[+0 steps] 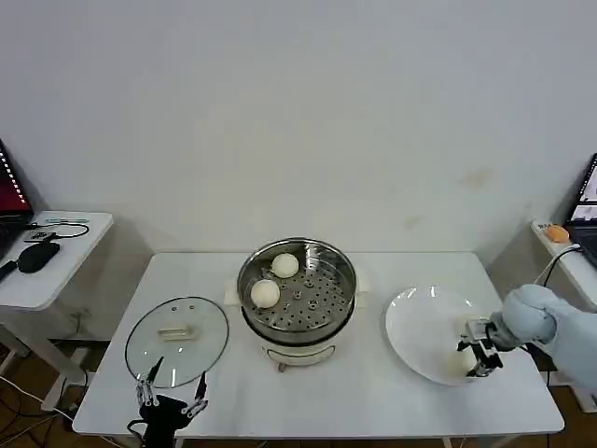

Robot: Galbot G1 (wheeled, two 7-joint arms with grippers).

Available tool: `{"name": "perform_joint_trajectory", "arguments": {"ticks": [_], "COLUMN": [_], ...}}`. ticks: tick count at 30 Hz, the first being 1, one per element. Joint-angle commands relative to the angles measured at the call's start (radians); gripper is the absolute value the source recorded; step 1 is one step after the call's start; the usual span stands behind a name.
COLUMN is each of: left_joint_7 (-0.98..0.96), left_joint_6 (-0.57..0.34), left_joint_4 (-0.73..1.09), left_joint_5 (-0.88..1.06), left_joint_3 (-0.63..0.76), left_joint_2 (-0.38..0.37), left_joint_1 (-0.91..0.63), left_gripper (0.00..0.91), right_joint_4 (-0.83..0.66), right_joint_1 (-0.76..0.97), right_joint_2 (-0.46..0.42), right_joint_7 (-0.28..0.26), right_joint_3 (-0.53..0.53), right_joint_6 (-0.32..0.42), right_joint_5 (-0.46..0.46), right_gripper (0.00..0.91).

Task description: Take steamed baozi put them in steamer then cover it.

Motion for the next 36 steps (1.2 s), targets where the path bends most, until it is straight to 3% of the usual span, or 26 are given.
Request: {"name": "perform_joint_trajectory", "arguments": {"ticks": [1,10,20,30,36], "left_joint_7": [0.0,0.001,0.002,0.003,0.002], "left_joint_6": [0.001,0.001,0.007,0.008,0.01], "left_joint_4": [-0.003,-0.009,-0.023,-0.013,-0.019], "left_joint_5": [-0.005,-0.01,-0.013,-0.018,-0.017], "left_joint_3": [-0.004,-0.004,-0.015,-0.038,-0.054], "left_joint_2": [0.007,0.007,0.001,-0.009,-0.02], "left_joint_1": [0.0,-0.005,-0.007,-0.008,-0.003], "left_gripper": [0.907,0.907,0.907,0.907,0.907], "right_joint_4": [0.018,0.003,-0.092,-0.101,-0.109], "right_joint_1": [0.189,0.517,0.806,0.863,0.825], "right_joint_2": [-0.022,0.024,0.253,0.5,0.638], "right_joint_7": [-0.01,-0.01,0.007,0.022,0.031], "right_joint_3": [-0.073,-0.19,-0.337,-0.46,-0.461], "right_joint_6": [-0.008,-0.018,-0.023,0.005,0.047], "right_joint_5": [0.078,0.199,0.276,0.289,0.283], "right_gripper": [0.605,0.605,0.605,0.605,0.605]}}
